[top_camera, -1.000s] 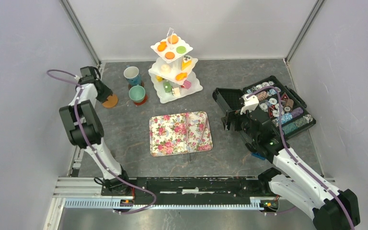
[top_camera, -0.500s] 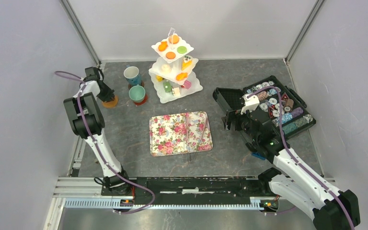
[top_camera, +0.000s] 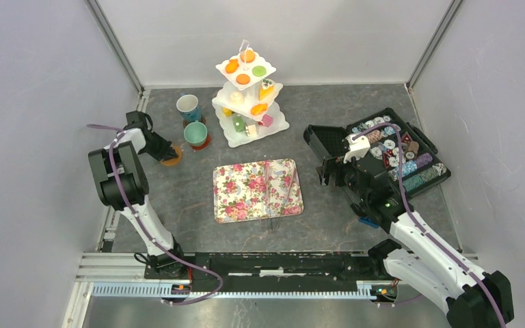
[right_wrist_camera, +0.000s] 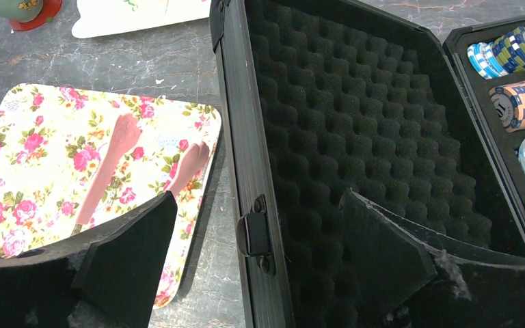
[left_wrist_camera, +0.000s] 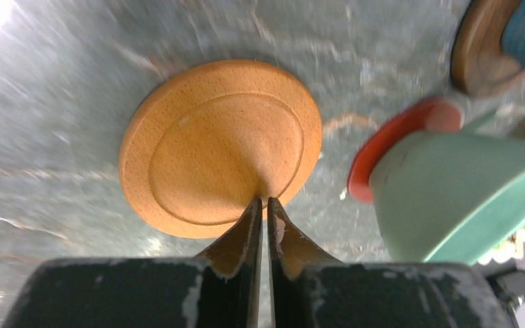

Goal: Serve the afternoon tea

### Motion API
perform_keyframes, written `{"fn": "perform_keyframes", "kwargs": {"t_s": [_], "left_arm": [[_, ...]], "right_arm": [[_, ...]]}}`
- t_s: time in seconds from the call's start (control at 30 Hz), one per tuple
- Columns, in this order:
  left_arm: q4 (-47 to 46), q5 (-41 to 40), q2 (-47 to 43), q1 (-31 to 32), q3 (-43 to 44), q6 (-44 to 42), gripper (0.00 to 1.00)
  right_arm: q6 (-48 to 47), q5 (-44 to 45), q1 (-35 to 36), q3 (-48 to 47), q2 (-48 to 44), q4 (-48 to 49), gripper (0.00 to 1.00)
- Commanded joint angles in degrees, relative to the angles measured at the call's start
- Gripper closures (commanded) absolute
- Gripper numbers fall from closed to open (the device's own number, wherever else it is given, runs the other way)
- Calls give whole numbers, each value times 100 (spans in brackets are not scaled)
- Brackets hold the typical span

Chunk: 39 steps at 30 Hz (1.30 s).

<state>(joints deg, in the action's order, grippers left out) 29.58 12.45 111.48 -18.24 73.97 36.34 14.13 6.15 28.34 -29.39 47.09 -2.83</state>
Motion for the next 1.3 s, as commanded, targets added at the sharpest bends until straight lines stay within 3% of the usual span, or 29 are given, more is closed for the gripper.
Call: {"fn": "perform_keyframes", "kwargs": {"t_s": [0.0, 0.3, 0.83, 1.07, 1.27], "left_arm": [[10, 654, -231, 362, -763, 453, 86], [-1067, 1073, -369, 1105, -1674, 1146, 83], [-1574, 1003, -477, 1487, -1836, 1444, 78], [-1186, 945, -1479, 1482, -1751, 867, 59], [-88, 41, -2607, 1488, -1262, 291, 36]], "right_arm": [[49, -138, 1, -3, 61, -182, 2], [128, -87, 5, 50, -94, -275, 2], [113, -27, 5, -54, -93, -373, 2], [155, -122, 5, 8, -40, -286, 2], [171, -229, 5, 21, 61, -161, 2]]}}
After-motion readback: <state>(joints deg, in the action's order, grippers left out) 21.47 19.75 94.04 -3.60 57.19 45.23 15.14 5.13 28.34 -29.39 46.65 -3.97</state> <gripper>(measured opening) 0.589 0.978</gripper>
